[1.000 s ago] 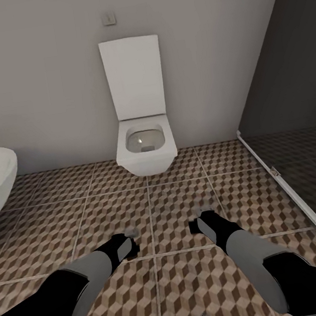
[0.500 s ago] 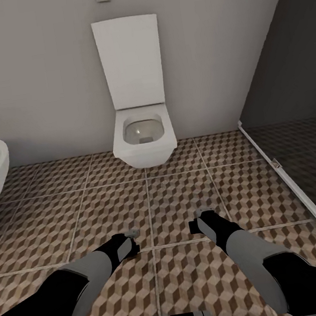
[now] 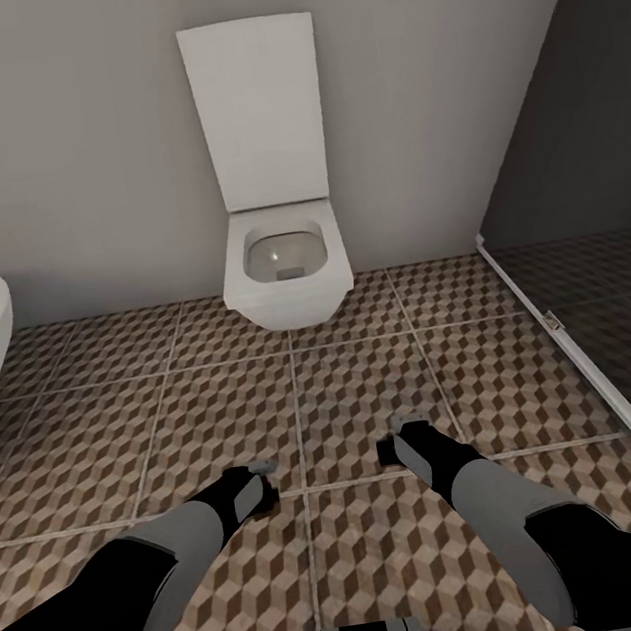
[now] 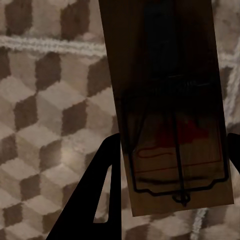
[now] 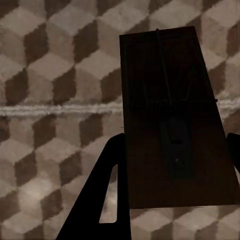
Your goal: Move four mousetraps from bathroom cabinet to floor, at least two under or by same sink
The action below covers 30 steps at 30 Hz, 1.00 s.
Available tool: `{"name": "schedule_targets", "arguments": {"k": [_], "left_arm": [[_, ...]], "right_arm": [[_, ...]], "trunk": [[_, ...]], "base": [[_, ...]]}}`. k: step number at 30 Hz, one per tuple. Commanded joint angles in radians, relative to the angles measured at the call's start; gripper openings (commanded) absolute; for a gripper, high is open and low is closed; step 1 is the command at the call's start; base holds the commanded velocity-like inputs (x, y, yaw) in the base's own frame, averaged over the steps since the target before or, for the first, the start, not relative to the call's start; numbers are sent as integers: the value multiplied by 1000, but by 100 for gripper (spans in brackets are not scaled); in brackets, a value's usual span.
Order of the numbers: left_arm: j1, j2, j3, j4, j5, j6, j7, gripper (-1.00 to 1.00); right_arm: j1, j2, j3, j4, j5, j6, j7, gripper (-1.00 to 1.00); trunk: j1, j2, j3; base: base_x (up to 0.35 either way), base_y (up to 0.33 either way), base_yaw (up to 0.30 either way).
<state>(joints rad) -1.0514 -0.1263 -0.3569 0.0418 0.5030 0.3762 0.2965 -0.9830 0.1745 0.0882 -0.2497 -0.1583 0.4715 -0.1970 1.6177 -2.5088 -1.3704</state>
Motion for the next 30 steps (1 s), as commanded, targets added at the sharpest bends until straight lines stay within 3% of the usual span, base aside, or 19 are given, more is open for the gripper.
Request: {"name": "schedule_targets", "arguments": {"k": [1,9,13,19,30], "left_arm": [[-1,0,-8,1,7,-7,4,-100],[30,7,-11,5,4,-237,4,-100],[40,8,-44,5,3,-326,4,-100],[43,8,-132,1,4,-367,5,-100],[44,7,-152,-1,5,-374,-10,-100]], "right_arm": [[0,0,8,0,-10,-10,-8,-100],[0,0,8,9,15,-117,-7,-100],[0,0,8,10,48,-146,-6,-100],[1,0,8,10,61,-175,-5,-100],[2,0,8,10,62,-180,-4,-100]], "trunk": [[0,0,-1],[0,0,-1],[0,0,-1],[0,0,-1],[0,0,-1]], "base": [[0,0,0],[0,0,0],[0,0,0],[0,0,0],[0,0,0]]}}
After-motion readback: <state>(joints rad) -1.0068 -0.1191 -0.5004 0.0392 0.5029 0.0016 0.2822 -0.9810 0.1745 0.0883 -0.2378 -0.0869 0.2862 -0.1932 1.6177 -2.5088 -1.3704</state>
